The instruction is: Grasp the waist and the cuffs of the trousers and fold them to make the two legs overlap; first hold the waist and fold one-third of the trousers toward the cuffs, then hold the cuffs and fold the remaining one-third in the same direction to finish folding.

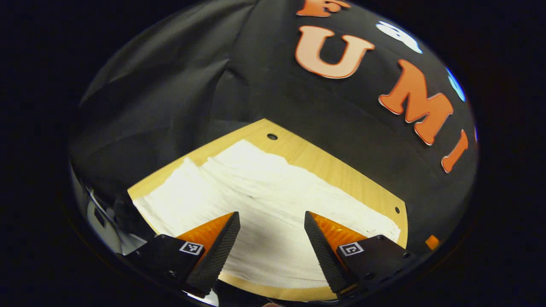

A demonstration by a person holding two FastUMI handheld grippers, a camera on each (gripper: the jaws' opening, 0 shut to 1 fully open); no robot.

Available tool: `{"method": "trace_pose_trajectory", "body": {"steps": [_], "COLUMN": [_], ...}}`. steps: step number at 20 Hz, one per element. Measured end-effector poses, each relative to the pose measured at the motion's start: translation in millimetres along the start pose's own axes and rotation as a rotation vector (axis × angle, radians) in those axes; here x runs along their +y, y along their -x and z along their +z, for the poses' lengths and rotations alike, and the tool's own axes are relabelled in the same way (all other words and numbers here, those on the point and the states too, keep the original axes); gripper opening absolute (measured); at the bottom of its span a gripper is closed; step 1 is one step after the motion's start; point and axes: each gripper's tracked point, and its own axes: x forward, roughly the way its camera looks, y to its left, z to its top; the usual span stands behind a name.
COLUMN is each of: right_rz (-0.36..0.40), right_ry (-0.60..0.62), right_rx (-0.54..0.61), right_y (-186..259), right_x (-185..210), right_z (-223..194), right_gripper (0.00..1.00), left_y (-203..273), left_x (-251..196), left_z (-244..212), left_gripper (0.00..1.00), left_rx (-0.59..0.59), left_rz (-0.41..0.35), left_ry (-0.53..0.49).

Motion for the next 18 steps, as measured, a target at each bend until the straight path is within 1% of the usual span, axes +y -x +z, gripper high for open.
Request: {"method": "trace_pose_trajectory", "body": {"steps": [3, 6, 8, 11, 13, 18], "right_rz": [0.004, -0.006, -0.018, -0.029, -0.031, -0.065], "right_ry": [-0.053, -0.129, -0.148, -0.205, -0.26, -0.404], "right_rx": [0.079, 0.157, 0.209, 0.275, 0.304, 0.405], "right_y": [-3, -11, -16, -23, -29, -43], "right_x": [-6, -8, -13, -12, -13, -30], "right_z": [-18, -37, -53, -70, -80, -117], "right_gripper": [0.98, 0.97, 0.98, 0.98, 0.99, 0.99], "left_y": [-8, -15, -20, -21, -23, -24], "left_x": [43, 84, 109, 138, 153, 190], "left_z": [-10, -17, -20, -27, -31, -36], "left_gripper": [1.0, 1.0, 0.99, 1.0, 0.99, 1.0], "left_rx": [0.059, 0.11, 0.143, 0.18, 0.2, 0.226], "left_rz": [0.041, 0.068, 0.089, 0.106, 0.111, 0.132], "left_ry": [0.088, 0.139, 0.182, 0.291, 0.359, 0.44]}}
